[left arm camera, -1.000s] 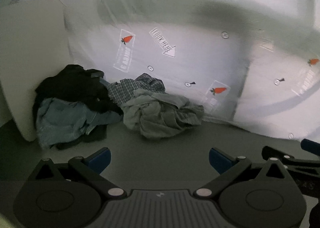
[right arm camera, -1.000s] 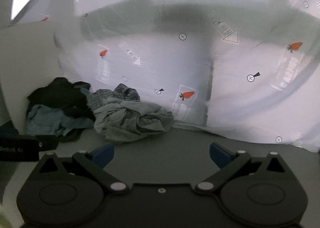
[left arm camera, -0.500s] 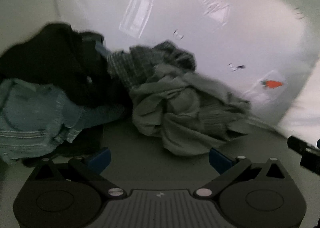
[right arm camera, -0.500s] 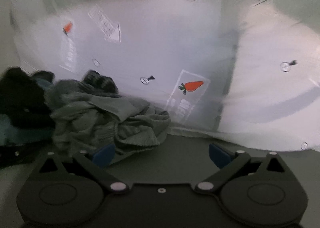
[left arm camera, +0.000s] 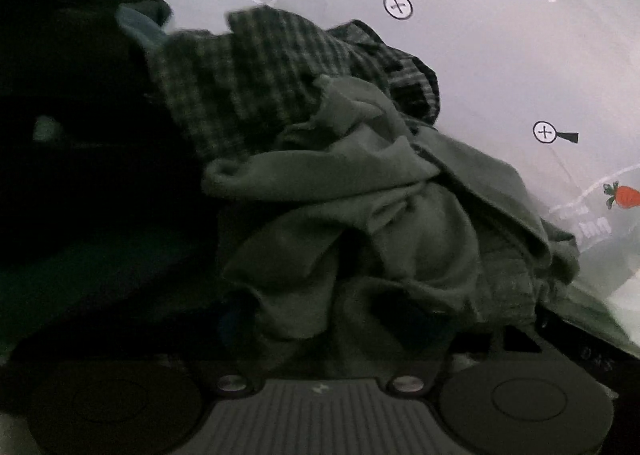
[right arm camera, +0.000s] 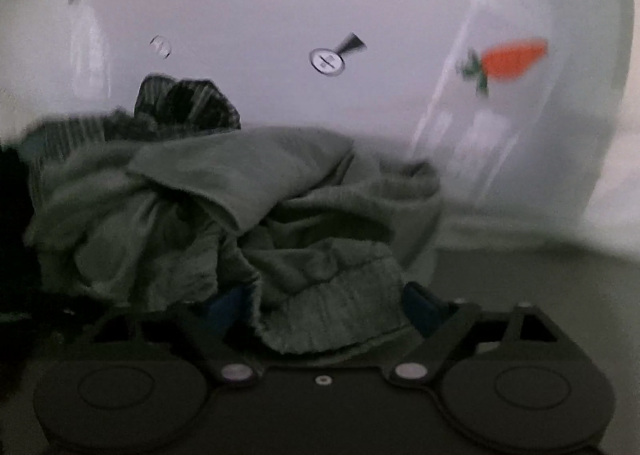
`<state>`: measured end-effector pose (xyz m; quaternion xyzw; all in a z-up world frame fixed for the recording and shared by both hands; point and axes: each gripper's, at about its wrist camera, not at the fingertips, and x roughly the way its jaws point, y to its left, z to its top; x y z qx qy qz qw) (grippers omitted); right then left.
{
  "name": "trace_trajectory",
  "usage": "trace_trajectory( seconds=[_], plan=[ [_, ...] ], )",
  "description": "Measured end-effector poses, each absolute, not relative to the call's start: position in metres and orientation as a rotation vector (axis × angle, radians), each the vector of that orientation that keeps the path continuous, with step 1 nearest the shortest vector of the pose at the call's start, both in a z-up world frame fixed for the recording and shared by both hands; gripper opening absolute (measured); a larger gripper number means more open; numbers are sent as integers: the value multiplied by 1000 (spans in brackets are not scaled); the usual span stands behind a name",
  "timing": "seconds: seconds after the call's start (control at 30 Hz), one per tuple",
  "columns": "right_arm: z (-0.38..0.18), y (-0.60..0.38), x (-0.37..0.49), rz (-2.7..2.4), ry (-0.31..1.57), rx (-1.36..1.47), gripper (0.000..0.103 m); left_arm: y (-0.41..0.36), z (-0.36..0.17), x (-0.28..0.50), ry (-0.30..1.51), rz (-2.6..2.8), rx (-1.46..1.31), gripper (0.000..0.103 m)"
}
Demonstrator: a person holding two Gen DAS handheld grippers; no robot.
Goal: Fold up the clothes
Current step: 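Grasp a grey garment from the clothes pile with both grippers, then pull the grey garment out and spread it on the table, opening both grippers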
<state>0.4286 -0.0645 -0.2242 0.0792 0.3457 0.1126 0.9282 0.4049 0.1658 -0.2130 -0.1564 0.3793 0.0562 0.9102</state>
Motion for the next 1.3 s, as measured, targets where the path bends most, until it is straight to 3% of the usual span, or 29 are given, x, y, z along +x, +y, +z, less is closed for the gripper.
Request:
trace_trajectory(
  seconds=[0.03,0.07,0.1,0.47,0.9,1.3],
  plan=[
    [-226,-68,428,253,712,204,28,164,-213,407,794,115,-334,20],
    [-223,-69,424,264,700,220,13,161,-213,407,798,115,-333,16],
    [-220,-70,418,268,682,224,10,157,-209,404,791,115,-309,13],
    [-154,-148,281,125,583,183,9,82,-161,263,822,21,-227,10],
    [-134,-350,77,-54,605,185,9,-126,-154,53,887,-155,-171,10],
    [-107,-524,-17,-356,478,205,9,-280,-131,-24,874,-433,-64,13]
  ],
)
